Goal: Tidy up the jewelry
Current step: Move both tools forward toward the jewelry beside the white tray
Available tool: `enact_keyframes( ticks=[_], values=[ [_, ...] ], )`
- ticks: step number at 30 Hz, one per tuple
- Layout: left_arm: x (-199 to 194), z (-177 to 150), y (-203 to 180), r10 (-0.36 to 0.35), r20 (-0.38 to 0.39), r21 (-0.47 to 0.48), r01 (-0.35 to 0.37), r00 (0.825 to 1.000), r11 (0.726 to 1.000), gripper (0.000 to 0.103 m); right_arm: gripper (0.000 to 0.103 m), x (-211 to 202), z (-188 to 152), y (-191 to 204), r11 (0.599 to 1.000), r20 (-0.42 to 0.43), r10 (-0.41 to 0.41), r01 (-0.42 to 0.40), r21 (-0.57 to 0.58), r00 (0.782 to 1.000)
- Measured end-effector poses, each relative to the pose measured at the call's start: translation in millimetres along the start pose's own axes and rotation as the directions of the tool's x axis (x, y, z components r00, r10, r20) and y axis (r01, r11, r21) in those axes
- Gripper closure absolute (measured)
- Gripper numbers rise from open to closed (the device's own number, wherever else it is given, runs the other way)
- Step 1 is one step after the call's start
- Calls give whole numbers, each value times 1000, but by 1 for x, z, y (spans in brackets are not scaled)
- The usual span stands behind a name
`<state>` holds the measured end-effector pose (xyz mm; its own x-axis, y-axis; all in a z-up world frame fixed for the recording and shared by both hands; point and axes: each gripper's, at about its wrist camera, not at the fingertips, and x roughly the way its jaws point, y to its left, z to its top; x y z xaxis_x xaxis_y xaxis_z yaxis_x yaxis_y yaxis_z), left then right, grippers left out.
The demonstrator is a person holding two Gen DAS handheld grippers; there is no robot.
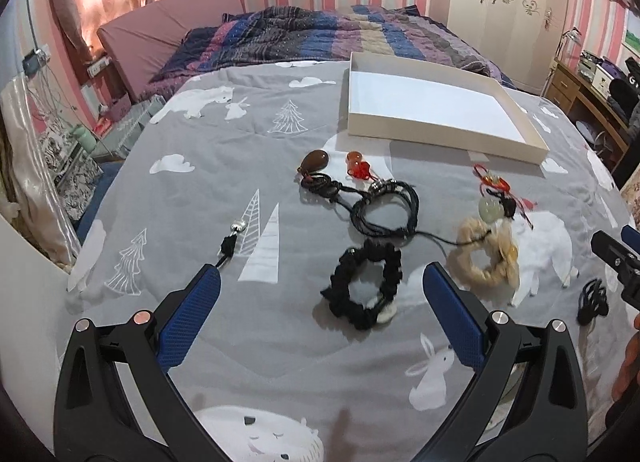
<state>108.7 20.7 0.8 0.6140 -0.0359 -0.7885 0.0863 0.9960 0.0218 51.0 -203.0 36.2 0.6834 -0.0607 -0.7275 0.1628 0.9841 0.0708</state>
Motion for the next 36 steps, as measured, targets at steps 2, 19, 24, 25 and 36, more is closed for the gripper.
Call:
enact_keyframes(
  ticks=[2, 19, 24, 25, 36],
  values=[
    [4, 8, 2, -8, -13, -2, 8, 1000, 1000, 3, 2, 4, 12, 0, 1000, -18, 18, -18, -2, 1000],
    [54, 90, 19, -84, -113, -12, 83, 990, 996, 3, 2, 46, 97, 18, 996, -99, 0, -8, -84, 995],
    [88, 99, 19, -120, -207, -23, 118, 971, 993, 9, 2, 76, 110, 24, 997, -182, 35, -48, -64, 983],
    [93, 98, 18, -124, -222, -20, 122, 967, 992, 14, 2, 86, 109, 25, 997, -216, 40, -53, -56, 976],
    [129, 89, 16, -129, -311, -43, 122, 942, 992, 28, 28, 144, 90, 31, 997, -358, 34, -56, -52, 933]
  ],
)
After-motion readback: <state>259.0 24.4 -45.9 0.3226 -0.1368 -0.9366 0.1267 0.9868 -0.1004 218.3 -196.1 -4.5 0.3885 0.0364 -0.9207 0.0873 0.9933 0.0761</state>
